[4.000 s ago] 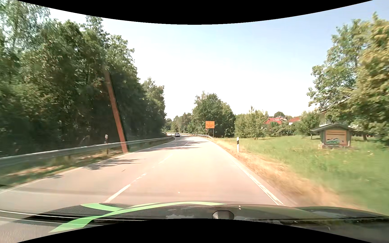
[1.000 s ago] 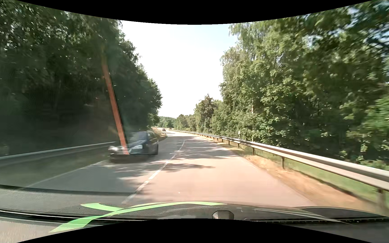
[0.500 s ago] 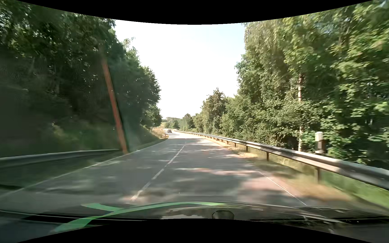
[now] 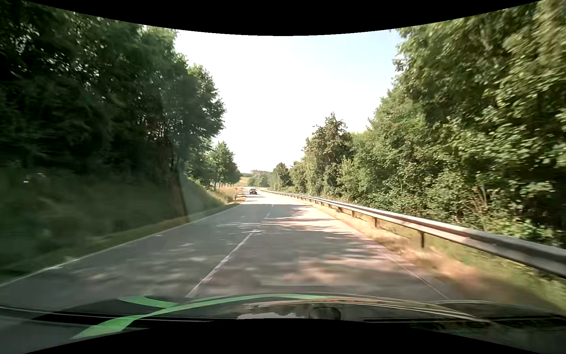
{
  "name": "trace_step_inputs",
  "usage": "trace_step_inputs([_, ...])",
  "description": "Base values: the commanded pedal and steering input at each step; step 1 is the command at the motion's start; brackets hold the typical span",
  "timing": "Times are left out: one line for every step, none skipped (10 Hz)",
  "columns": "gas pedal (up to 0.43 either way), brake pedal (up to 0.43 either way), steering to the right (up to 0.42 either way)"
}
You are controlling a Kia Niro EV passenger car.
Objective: Follow the waypoints while adhering to traffic rules and regulations
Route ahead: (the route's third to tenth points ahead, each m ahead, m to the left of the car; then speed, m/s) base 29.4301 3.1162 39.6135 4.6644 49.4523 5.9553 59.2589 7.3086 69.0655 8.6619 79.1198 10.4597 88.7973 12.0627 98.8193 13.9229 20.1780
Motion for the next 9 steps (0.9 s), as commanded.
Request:
trace_step_inputs([0.157,0.000,-0.020])
trace_step_inputs([0.189,0.000,-0.019])
trace_step_inputs([0.189,0.000,-0.018])
trace_step_inputs([0.197,0.000,-0.018])
trace_step_inputs([0.197,0.000,-0.017])
trace_step_inputs([0.197,0.000,-0.017])
trace_step_inputs([0.220,0.000,-0.017])
trace_step_inputs([0.220,0.000,-0.017])
trace_step_inputs([0.228,0.000,-0.017])
